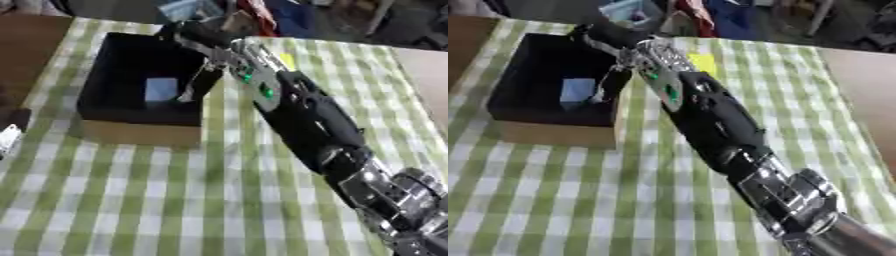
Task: Pick up objects on the table and place them in the box.
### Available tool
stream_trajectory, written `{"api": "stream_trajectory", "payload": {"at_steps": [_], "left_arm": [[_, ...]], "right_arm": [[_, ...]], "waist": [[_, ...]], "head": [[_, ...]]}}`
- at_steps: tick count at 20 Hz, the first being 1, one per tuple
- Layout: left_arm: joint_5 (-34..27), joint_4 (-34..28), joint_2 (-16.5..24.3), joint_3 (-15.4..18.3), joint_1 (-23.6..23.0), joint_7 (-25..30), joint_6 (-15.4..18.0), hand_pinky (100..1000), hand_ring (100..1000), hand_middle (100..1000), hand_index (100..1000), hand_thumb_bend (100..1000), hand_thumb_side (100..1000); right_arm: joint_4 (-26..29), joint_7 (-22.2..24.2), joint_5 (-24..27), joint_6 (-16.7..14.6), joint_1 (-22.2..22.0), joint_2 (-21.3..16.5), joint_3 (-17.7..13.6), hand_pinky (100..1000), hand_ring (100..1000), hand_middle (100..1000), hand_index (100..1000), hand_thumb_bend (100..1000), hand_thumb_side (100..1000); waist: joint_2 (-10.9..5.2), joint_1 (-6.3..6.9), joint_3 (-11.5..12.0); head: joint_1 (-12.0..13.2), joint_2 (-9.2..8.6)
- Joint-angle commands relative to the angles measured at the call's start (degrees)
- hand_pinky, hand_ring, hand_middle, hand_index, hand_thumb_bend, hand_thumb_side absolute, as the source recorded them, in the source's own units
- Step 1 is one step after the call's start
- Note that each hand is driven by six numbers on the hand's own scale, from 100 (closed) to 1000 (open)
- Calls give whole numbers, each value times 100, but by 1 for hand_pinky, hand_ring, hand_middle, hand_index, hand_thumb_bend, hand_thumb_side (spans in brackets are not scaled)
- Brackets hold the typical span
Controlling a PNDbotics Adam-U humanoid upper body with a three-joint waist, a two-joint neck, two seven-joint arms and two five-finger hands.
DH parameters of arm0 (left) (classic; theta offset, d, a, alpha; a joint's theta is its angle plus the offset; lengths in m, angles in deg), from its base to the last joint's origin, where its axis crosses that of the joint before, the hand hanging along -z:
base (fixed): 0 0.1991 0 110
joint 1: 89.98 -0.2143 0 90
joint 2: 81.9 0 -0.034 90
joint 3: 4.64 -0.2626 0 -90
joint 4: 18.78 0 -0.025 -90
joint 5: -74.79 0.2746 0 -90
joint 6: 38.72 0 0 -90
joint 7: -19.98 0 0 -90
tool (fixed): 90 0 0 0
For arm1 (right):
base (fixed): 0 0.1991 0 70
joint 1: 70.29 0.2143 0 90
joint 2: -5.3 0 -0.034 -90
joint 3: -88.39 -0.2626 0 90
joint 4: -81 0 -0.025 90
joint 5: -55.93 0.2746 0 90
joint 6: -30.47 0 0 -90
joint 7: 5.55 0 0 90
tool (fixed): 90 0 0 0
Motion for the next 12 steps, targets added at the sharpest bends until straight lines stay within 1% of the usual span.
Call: {"api": "stream_trajectory", "payload": {"at_steps": [1, 4, 7, 10, 12], "left_arm": [[7, -70, 146, 61, 21, -21, 1, 699, 568, 568, 725, 365, 100], [22, -74, 178, 82, 4, -41, -1, 699, 568, 568, 725, 365, 100], [35, -81, 200, 93, 5, -55, -2, 699, 567, 568, 725, 365, 100], [52, -87, 207, 97, 9, -58, 0, 699, 567, 568, 724, 365, 100], [63, -91, 210, 98, 19, -58, 3, 699, 567, 567, 725, 366, 100]], "right_arm": [[272, -54, 205, 141, 164, -457, -168, 777, 792, 776, 887, 688, 221], [297, 102, 394, 240, 91, -845, -272, 797, 816, 797, 896, 685, 206], [205, 504, 516, 318, -18, -1178, -384, 831, 853, 829, 912, 687, 187], [78, 798, 441, 387, -140, -1433, -555, 841, 862, 836, 912, 683, 176], [-42, 872, 336, 399, -210, -1545, -663, 843, 862, 833, 912, 661, 226]], "waist": [[-122, 57, -48], [-110, 54, -136], [-84, 48, -194], [-45, 49, -212], [-17, 52, -205]], "head": [[32, -28], [80, -86], [78, -142], [30, -179], [-4, -203]]}}
